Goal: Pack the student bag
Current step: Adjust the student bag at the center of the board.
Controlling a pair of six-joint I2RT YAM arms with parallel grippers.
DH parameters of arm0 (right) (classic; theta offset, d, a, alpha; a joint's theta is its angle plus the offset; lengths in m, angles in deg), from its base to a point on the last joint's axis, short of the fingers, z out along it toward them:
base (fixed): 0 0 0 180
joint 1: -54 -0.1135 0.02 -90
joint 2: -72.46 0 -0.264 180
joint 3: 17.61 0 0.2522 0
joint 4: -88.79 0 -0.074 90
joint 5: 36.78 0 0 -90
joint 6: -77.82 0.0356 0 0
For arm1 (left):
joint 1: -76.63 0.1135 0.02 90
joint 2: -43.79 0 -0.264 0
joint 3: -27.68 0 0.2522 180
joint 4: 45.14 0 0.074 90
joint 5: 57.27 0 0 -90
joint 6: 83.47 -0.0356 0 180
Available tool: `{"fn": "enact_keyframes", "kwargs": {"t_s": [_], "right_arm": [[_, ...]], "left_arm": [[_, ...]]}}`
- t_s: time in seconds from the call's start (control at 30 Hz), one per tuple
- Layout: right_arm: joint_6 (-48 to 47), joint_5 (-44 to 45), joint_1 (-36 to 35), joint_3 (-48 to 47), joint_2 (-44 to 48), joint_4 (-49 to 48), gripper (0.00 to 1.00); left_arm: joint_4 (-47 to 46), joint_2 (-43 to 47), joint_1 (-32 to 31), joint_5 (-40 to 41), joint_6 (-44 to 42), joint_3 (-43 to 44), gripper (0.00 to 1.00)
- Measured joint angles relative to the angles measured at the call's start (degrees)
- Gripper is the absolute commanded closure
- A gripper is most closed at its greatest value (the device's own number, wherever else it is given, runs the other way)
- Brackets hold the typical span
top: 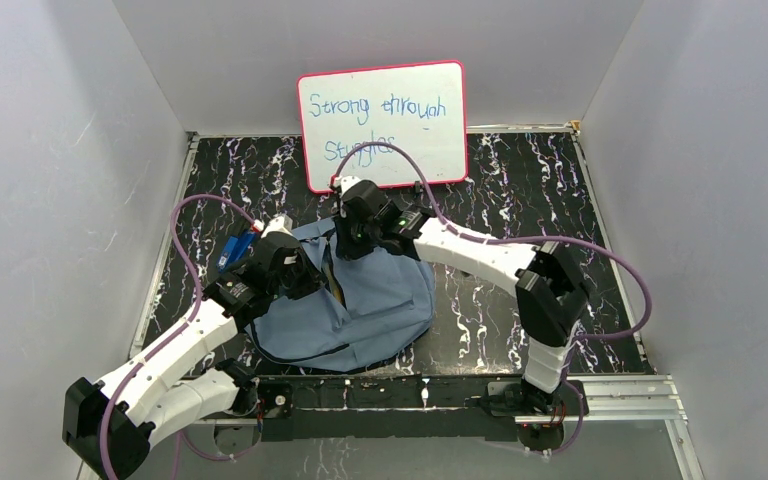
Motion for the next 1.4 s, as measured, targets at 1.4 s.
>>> {"fn": "enact_keyframes", "kwargs": {"t_s": [1.4], "right_arm": [[5.27, 1.53, 2.4, 4.79, 7.58, -4.92, 0.46]], "left_arm": [[-0.79, -2.38, 0.0, -0.72, 1.03, -0.31, 1.0]]}}
